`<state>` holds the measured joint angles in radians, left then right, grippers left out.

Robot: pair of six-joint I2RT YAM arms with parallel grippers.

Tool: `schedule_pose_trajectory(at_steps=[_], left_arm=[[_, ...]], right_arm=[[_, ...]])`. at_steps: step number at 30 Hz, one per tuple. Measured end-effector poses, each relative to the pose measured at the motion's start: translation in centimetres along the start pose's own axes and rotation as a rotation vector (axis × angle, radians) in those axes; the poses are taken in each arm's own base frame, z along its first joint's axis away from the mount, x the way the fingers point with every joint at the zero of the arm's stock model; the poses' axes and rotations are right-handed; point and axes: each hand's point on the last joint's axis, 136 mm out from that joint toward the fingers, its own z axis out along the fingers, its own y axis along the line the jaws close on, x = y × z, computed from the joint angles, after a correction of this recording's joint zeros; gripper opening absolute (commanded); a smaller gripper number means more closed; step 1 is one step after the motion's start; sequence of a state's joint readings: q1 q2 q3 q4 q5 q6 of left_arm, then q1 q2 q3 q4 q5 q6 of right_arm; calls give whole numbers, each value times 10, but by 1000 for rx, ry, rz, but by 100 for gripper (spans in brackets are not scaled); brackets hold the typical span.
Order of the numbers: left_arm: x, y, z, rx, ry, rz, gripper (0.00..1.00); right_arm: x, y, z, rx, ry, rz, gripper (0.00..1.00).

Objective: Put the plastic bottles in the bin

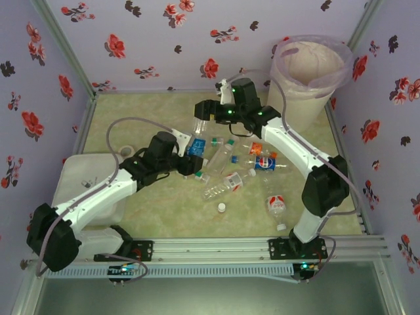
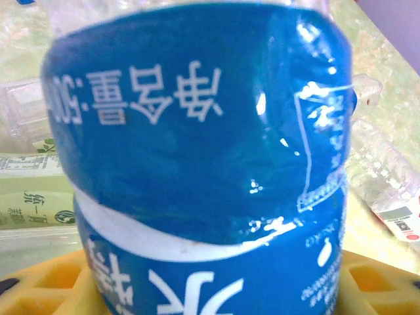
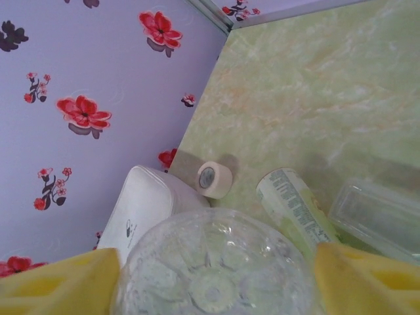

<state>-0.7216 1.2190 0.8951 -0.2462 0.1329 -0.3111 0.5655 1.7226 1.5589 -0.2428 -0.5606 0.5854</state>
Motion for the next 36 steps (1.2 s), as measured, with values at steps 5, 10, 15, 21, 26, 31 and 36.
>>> schedule_pose_trajectory(at_steps=[5,10,15,21,26,31,36], left_arm=[[-1,0,1,1,-1,4,3],[-4,-1,1,3,-14,-7,91],[-15,-3,-6,9,-73,-40,100],[-16,-3,-19,12,-110,-63,100],[-9,0,-18,-1,-86,-73,100],[-6,4,-17,-21,-78,-76,100],[4,8,-13,-40,-37,-81,100]], right_arm=[[-1,-1,0,9,-6,10,46],[-6,-2,-4,26,-18,1,36],[-38,-5,-30,81,-84,-42,27],[-133,-9,-143,260,-364,-159,0],[-200,13,-264,454,-677,-303,0],[-234,21,-360,685,-923,-394,0],[-274,-15,-406,917,-1028,-415,0]])
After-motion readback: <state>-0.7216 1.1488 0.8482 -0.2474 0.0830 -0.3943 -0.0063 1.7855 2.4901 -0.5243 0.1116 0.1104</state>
